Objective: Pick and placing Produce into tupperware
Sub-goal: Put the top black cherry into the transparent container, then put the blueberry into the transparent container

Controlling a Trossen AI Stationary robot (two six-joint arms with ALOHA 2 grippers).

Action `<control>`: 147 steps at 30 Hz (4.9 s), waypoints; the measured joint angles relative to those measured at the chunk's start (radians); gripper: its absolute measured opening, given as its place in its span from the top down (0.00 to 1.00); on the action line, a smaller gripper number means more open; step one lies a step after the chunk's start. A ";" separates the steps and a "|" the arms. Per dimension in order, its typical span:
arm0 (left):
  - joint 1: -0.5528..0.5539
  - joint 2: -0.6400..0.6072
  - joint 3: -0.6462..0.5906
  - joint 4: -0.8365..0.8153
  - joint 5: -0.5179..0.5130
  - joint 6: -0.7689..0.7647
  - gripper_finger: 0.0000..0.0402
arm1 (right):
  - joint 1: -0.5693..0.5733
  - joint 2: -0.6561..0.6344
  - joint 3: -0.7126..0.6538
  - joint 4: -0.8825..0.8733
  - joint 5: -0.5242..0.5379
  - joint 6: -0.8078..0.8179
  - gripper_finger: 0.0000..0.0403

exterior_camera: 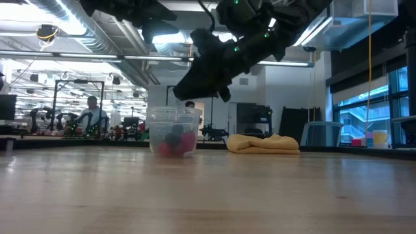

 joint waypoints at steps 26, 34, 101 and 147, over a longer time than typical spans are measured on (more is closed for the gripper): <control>0.000 0.000 0.000 0.000 0.000 0.000 0.47 | 0.003 0.021 -0.001 -0.087 0.002 -0.030 0.64; 0.000 0.000 0.000 0.000 0.000 0.000 0.47 | 0.003 0.021 -0.001 -0.087 0.002 -0.030 0.61; 0.278 0.642 0.000 0.138 -0.669 -0.697 0.47 | -0.119 -0.742 -0.370 -0.238 0.298 -0.292 0.57; 0.325 0.822 0.123 0.050 -0.733 -0.691 0.49 | -0.124 -0.742 -0.370 -0.274 0.269 -0.294 0.57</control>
